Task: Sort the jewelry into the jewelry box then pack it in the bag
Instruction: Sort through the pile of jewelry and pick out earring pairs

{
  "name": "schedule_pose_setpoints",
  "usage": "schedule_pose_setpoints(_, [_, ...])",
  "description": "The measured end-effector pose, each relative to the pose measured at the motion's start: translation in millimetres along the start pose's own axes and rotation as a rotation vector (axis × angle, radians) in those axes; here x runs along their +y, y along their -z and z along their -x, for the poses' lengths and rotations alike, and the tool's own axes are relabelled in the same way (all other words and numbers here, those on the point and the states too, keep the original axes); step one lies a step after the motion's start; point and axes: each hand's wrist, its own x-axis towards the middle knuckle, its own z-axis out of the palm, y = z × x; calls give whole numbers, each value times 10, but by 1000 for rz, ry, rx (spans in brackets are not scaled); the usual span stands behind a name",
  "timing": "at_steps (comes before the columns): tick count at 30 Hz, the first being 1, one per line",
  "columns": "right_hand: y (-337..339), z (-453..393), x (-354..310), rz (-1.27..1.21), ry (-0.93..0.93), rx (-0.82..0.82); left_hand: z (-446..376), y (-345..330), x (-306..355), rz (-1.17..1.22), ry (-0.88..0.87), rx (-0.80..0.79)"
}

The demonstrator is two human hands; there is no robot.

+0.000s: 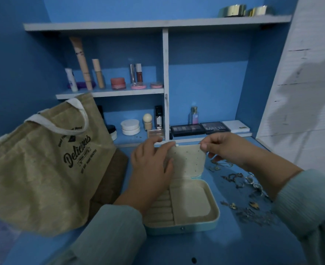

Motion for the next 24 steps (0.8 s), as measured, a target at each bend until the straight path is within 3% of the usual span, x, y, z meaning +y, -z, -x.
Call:
schedule_pose_setpoints(9, [-130, -173, 196, -62, -97, 91, -332, -196, -118, -70, -93, -32])
schedule_pose_setpoints(19, [-347, -400, 341, 49, -245, 66, -598, -416, -366, -43, 48, -503])
schedule_pose_setpoints(24, [-331, -464, 312, 126, -289, -29, -626, -526, -434, -41, 85, -639])
